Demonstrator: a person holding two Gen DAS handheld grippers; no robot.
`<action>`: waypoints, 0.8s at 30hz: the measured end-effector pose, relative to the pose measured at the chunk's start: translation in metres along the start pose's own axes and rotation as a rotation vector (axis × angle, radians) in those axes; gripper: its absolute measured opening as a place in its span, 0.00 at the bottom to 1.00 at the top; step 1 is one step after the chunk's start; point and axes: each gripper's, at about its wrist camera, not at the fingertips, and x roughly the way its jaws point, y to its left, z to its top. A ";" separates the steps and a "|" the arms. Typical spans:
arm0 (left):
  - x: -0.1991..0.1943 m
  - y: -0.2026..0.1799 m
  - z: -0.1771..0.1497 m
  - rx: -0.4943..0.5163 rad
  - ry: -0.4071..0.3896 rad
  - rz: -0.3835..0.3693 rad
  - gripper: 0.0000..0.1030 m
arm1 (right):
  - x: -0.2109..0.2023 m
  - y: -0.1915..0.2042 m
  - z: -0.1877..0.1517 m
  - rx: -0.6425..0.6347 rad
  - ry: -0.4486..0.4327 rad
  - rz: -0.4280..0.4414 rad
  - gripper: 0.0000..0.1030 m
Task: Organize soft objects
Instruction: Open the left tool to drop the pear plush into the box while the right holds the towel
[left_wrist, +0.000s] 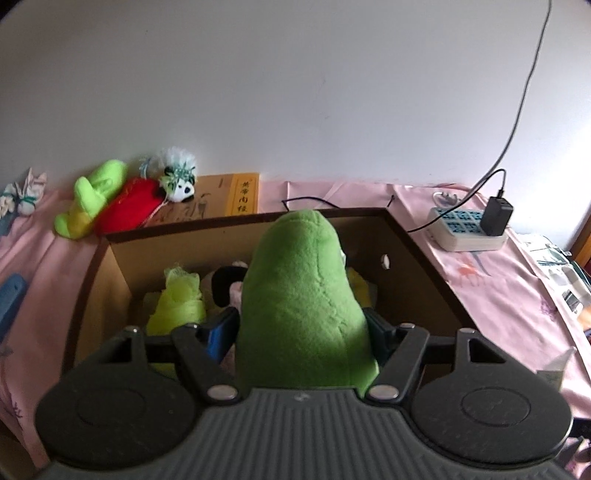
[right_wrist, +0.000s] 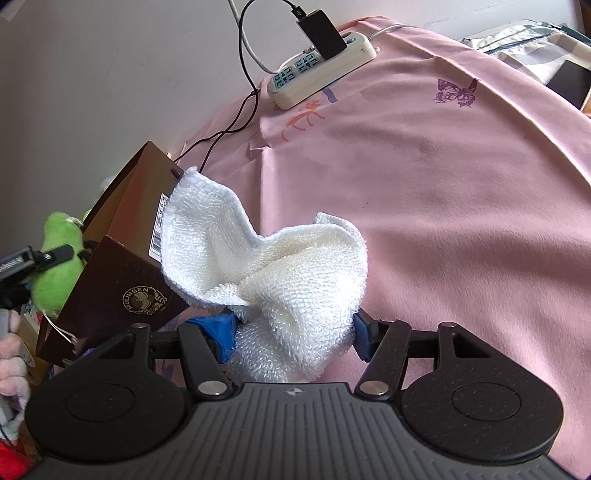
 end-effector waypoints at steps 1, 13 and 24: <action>0.005 0.000 0.000 -0.002 0.005 0.005 0.69 | 0.000 -0.001 0.001 0.010 0.001 0.004 0.43; 0.049 -0.004 -0.007 0.026 0.109 0.055 0.85 | -0.019 -0.001 0.005 0.083 -0.077 0.022 0.43; 0.043 0.004 -0.009 -0.014 0.137 0.045 0.89 | -0.045 0.024 0.023 0.061 -0.165 0.097 0.43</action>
